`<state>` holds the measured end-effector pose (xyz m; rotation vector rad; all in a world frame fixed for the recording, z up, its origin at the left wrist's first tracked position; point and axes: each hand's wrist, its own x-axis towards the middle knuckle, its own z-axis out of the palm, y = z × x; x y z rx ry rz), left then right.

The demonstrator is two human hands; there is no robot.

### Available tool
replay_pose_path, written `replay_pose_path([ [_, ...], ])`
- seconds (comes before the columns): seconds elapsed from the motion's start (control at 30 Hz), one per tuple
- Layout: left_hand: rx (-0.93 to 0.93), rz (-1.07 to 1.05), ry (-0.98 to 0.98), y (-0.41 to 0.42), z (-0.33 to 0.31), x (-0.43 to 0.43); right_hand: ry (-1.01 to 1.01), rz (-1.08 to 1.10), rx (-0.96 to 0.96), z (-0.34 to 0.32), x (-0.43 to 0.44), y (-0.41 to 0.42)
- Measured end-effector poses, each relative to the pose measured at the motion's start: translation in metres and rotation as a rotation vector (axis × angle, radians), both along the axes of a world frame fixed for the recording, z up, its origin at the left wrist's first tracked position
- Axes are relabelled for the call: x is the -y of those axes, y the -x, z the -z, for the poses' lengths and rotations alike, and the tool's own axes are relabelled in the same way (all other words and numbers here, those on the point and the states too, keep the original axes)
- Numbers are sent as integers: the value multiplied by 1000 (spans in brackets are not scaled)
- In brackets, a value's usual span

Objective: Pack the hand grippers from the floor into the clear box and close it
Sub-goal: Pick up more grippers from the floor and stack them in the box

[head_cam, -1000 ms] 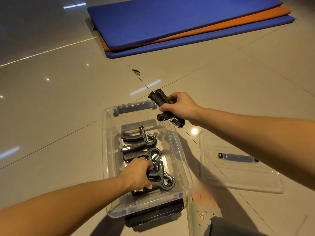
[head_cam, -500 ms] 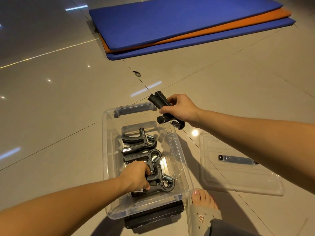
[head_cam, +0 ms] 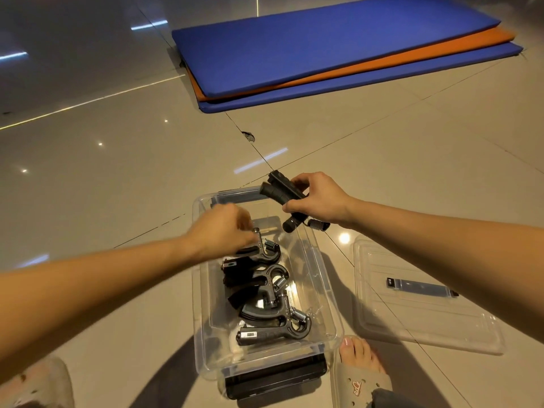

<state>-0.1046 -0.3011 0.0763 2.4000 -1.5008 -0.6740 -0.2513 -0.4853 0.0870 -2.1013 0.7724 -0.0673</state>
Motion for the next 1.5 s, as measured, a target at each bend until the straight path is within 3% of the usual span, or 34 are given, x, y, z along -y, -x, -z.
replay_pose_path([
  [0.17,114,83,252,-41,-39,-4,120,-207,-26,-8,-17,-7],
  [0.3,145,249,165,-45,-31,-10,152,-368,-41,-8,-36,-15],
  [0.4,116,277,144,-47,-21,-15,185,-433,-42,-5,-46,-20],
  [0.6,290,363,54,-37,-2,-29,262,-529,-75,9,-61,-23],
  [0.7,277,329,77,-30,10,-35,247,-543,-99,19,-66,-22],
  [0.97,323,285,41,-24,33,-50,217,-348,-221,29,-41,-16],
  [1.23,306,210,-129,14,63,-41,572,-27,-93,26,-18,-14],
  [1.5,148,21,-249,33,80,-25,395,9,-200,39,1,-3],
])
